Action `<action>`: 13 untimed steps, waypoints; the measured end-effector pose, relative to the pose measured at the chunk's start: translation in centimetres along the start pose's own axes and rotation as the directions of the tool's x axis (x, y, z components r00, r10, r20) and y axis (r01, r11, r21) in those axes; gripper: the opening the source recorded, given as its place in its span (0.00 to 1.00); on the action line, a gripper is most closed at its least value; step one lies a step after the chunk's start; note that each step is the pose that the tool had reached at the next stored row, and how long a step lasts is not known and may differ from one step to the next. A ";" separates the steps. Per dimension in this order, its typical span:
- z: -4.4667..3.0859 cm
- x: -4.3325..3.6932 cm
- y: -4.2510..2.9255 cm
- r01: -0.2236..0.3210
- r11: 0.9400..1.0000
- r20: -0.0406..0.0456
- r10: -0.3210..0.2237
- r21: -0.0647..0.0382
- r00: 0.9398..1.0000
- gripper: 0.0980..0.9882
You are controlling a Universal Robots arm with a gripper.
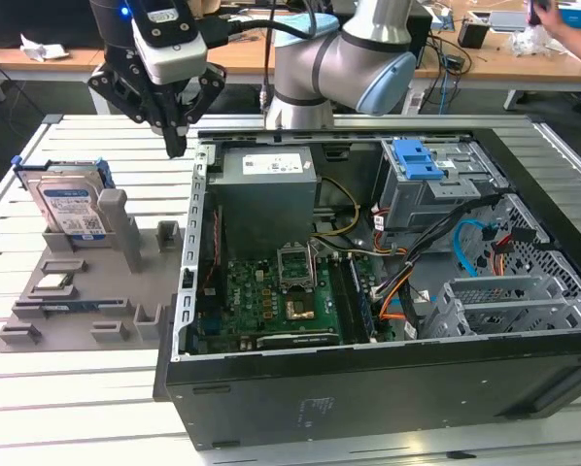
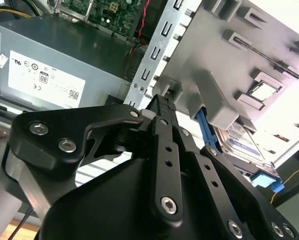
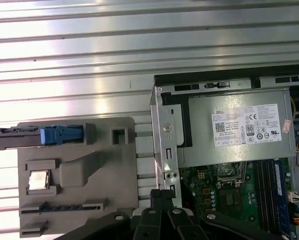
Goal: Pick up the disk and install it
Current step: 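Reach for the disk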
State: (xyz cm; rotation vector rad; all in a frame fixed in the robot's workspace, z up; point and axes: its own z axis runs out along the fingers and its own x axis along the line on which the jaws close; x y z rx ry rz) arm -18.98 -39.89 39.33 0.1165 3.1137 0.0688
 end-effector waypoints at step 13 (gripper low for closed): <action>-0.06 2.17 -0.16 0.000 1.000 0.000 0.000 0.000 1.000 0.01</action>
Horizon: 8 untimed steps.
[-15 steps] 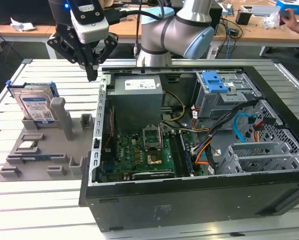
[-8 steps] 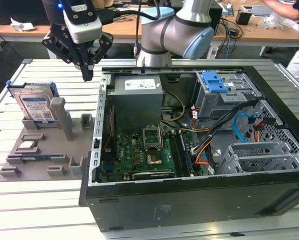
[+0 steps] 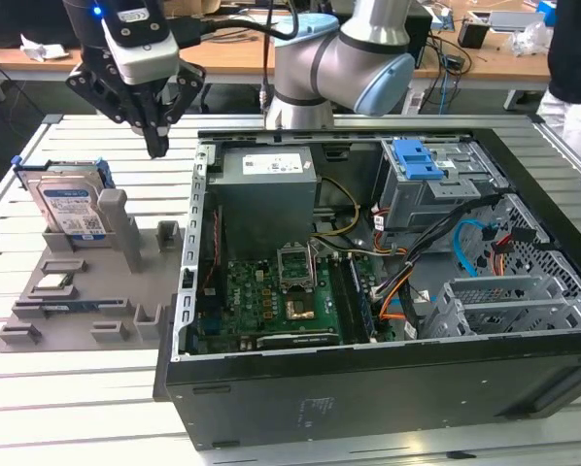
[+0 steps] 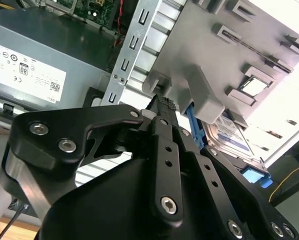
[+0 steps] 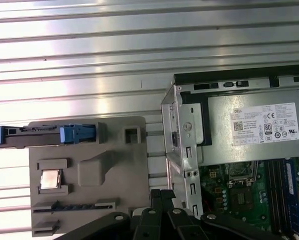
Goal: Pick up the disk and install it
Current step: 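Reach for the disk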
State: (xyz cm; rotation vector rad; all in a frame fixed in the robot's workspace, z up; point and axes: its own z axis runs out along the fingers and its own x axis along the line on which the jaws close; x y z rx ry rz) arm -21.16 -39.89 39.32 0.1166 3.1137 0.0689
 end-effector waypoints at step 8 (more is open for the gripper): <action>-0.03 1.46 -0.11 0.000 1.000 0.000 0.000 0.000 1.000 0.01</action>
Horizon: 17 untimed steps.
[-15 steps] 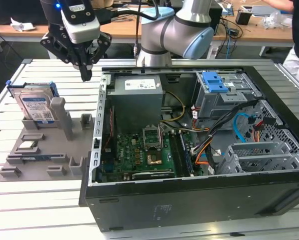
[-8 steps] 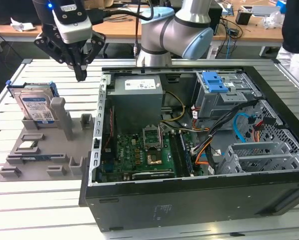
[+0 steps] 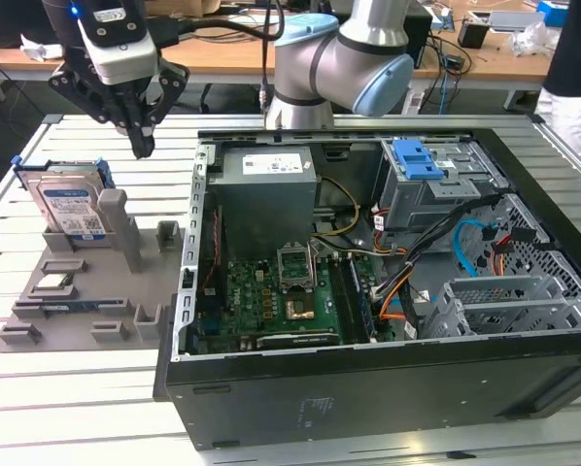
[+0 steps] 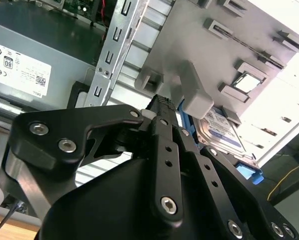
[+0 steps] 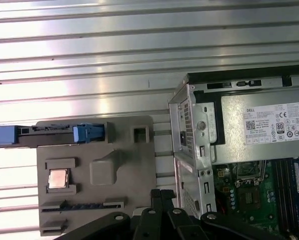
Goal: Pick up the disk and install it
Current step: 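Reach for the disk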
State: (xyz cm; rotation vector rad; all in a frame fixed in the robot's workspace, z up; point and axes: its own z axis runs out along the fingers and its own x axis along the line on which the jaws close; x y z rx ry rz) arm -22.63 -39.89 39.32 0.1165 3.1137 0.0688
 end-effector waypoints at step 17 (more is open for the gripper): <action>-0.05 2.13 -0.16 0.000 1.000 0.000 0.000 0.000 1.000 0.01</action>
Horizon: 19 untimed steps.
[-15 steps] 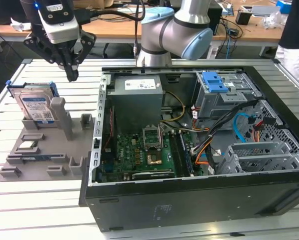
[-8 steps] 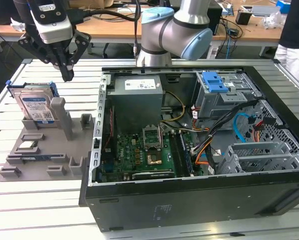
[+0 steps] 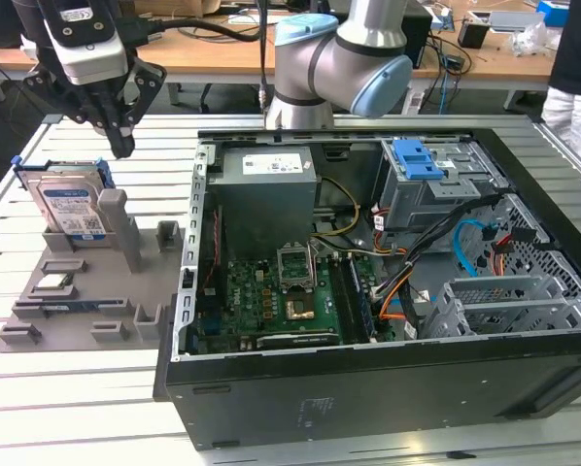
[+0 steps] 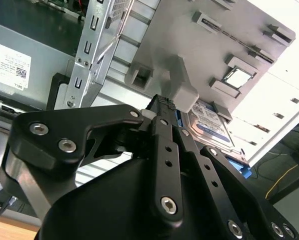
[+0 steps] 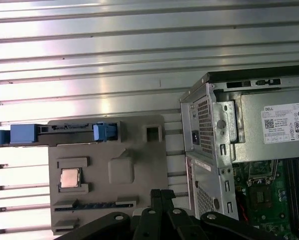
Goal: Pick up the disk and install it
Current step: 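Reach for the disk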
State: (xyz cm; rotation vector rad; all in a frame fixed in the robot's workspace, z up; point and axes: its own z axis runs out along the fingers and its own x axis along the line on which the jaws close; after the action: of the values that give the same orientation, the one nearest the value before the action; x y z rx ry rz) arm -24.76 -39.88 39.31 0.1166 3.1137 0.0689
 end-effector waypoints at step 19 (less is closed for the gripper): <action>-0.07 2.67 -0.20 0.000 1.000 0.000 0.000 0.000 1.000 0.01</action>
State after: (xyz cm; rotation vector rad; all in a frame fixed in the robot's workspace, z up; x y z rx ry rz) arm -27.44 -39.88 39.31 0.1166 3.1137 0.0689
